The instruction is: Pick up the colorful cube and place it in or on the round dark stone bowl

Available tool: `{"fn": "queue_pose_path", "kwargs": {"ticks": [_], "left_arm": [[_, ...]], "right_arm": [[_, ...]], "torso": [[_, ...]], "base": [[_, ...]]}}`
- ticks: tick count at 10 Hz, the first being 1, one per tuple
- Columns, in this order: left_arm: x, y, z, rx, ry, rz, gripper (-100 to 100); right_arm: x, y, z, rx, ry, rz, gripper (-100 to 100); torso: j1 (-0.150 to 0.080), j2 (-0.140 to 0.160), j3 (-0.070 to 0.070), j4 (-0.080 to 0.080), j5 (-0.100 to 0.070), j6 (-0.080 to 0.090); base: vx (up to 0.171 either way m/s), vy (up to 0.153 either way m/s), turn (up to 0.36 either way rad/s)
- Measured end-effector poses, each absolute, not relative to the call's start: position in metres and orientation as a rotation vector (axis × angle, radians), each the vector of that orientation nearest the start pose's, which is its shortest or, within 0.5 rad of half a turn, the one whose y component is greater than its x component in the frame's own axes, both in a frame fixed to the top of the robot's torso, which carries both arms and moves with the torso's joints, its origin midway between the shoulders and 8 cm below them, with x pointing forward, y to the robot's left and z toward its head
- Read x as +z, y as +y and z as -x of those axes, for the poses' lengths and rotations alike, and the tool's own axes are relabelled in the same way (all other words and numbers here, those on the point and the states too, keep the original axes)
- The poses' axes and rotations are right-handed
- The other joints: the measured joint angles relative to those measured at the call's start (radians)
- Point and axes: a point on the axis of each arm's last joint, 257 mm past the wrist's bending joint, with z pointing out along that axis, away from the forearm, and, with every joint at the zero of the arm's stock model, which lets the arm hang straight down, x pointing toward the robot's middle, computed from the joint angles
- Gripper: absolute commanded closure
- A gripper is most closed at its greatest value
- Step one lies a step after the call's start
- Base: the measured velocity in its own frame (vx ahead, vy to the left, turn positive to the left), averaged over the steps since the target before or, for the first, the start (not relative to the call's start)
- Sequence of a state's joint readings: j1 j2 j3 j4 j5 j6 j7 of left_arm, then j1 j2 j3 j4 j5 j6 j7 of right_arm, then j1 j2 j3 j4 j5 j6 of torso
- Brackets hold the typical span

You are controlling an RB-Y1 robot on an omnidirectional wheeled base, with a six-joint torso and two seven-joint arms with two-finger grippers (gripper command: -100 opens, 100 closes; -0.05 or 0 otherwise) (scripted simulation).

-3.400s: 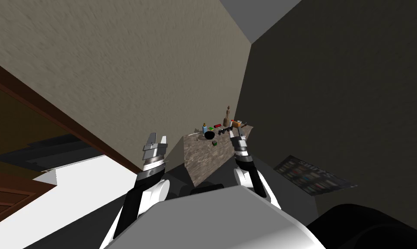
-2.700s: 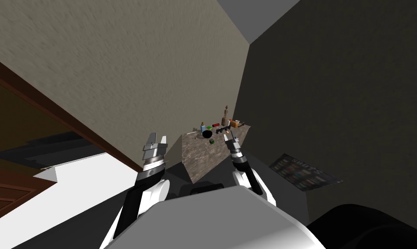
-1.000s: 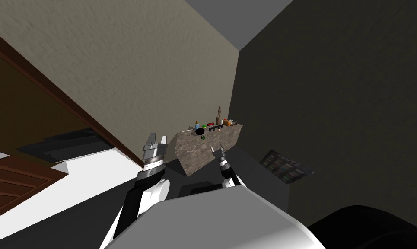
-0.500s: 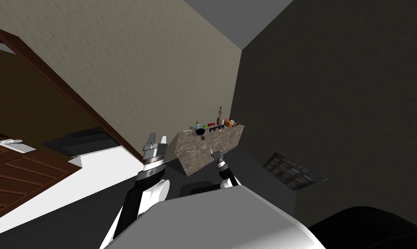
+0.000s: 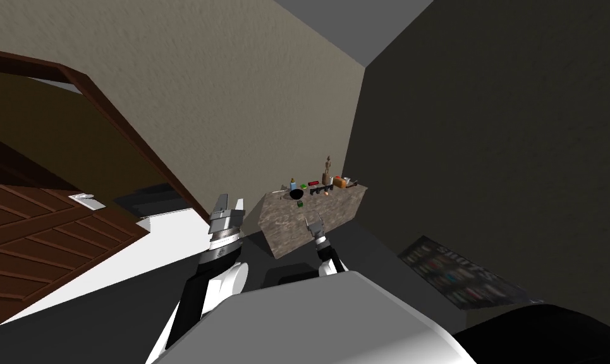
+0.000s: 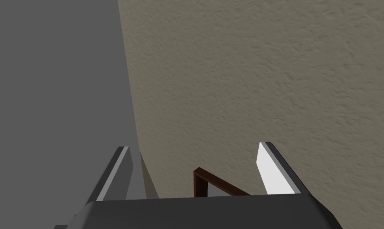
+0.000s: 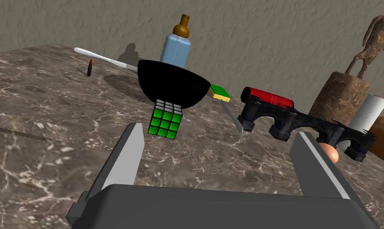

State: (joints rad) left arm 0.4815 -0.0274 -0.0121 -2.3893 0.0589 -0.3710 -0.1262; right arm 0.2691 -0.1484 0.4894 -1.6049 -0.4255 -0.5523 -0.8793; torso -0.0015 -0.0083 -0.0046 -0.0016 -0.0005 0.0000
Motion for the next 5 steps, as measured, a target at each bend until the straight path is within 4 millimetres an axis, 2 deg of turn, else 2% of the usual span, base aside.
{"fn": "queue_pose_path", "kwargs": {"ticks": [2,3,5], "left_arm": [[0.054,0.281,-0.343,-1.245,0.592,0.669,0],[0.054,0.281,-0.343,-1.245,0.592,0.669,0],[0.054,0.281,-0.343,-1.245,0.592,0.669,0]], "right_arm": [[-0.237,-0.101,-0.423,-2.472,-0.381,1.932,-100],[-0.242,-0.101,-0.427,-2.445,-0.340,1.939,-100],[-0.256,-0.100,-0.432,-2.373,-0.237,1.958,-100]], "torso": [[0.002,0.000,0.000,0.000,0.000,0.000],[0.002,0.001,0.001,0.000,0.000,0.000],[0.001,-0.002,-0.001,0.000,0.000,0.000]], "base": [[0.089,-0.015,0.087],[0.117,-0.012,0.195],[0.155,-0.026,0.180]]}}
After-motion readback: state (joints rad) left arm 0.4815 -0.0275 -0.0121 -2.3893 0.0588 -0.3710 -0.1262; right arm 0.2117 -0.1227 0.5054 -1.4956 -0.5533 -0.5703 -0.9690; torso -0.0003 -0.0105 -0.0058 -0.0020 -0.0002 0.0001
